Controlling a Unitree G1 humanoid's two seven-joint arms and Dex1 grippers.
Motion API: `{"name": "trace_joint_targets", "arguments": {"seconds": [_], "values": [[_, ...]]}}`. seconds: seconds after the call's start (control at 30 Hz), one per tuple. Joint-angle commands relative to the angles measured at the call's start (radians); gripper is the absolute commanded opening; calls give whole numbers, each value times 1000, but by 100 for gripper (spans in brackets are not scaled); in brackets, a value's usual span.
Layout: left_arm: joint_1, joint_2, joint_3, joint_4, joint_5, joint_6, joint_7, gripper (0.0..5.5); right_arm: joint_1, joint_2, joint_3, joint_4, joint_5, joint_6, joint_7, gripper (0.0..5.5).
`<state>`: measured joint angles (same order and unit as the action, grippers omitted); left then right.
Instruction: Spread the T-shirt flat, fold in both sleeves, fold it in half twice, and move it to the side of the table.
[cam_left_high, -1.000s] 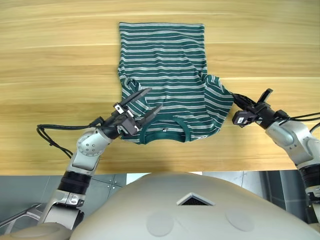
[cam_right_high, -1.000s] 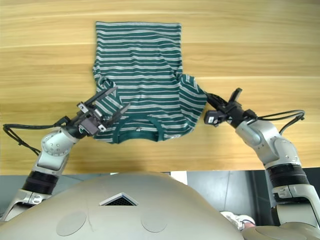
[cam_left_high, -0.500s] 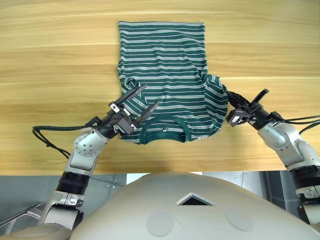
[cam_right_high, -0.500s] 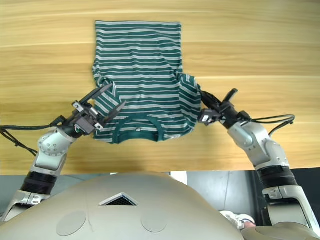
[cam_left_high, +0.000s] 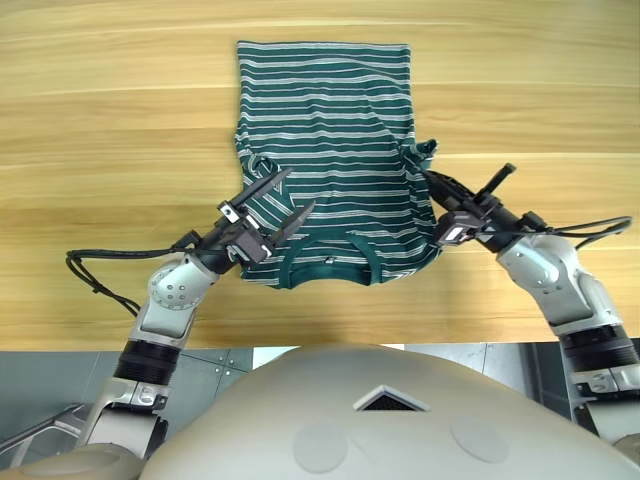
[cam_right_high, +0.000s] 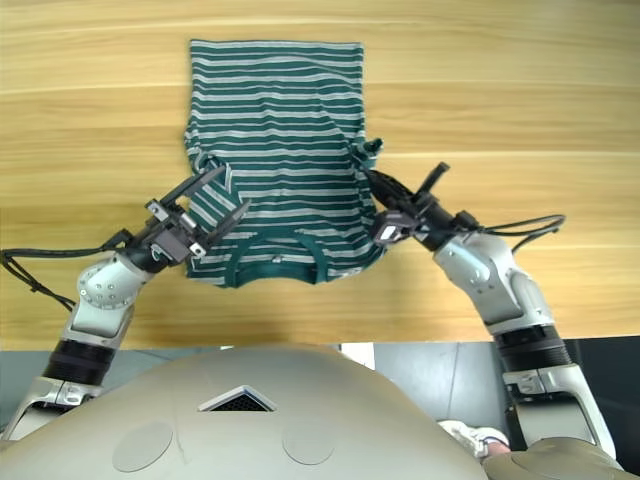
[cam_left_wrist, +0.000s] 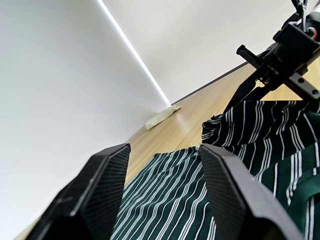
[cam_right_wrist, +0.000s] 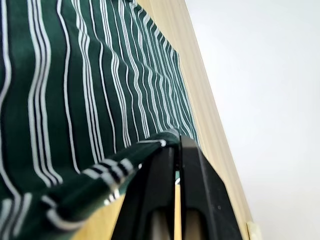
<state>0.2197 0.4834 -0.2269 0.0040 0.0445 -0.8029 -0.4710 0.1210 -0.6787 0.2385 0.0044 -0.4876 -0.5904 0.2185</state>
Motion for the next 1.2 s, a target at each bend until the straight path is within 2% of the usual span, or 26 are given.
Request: {"name": "trace_joint_targets", "arguments": {"seconds": [0.03,0.27,0.3,0.73,0.9,1.13,1.2], "values": [[-11,-4,-11,17,3,-2,-10,261,-27,22,40,-14,7,-11,48,0],[-18,-14,-16,37,2,-8,-11,261,-66,54,89,28,-33,-16,69,0],[-18,-14,-15,39,4,-7,-11,261,-73,52,93,41,-40,-18,70,31],[58,77,115,-15,16,36,7,261,-60,-6,46,80,-49,1,77,249],[157,217,311,-13,43,71,5,261,-86,-32,43,110,-15,-2,124,249],[212,361,393,-15,83,100,-68,261,-204,27,-92,-61,389,-15,161,249],[256,380,358,-40,89,116,-114,261,-204,-4,-134,-61,423,-11,184,249]]}}
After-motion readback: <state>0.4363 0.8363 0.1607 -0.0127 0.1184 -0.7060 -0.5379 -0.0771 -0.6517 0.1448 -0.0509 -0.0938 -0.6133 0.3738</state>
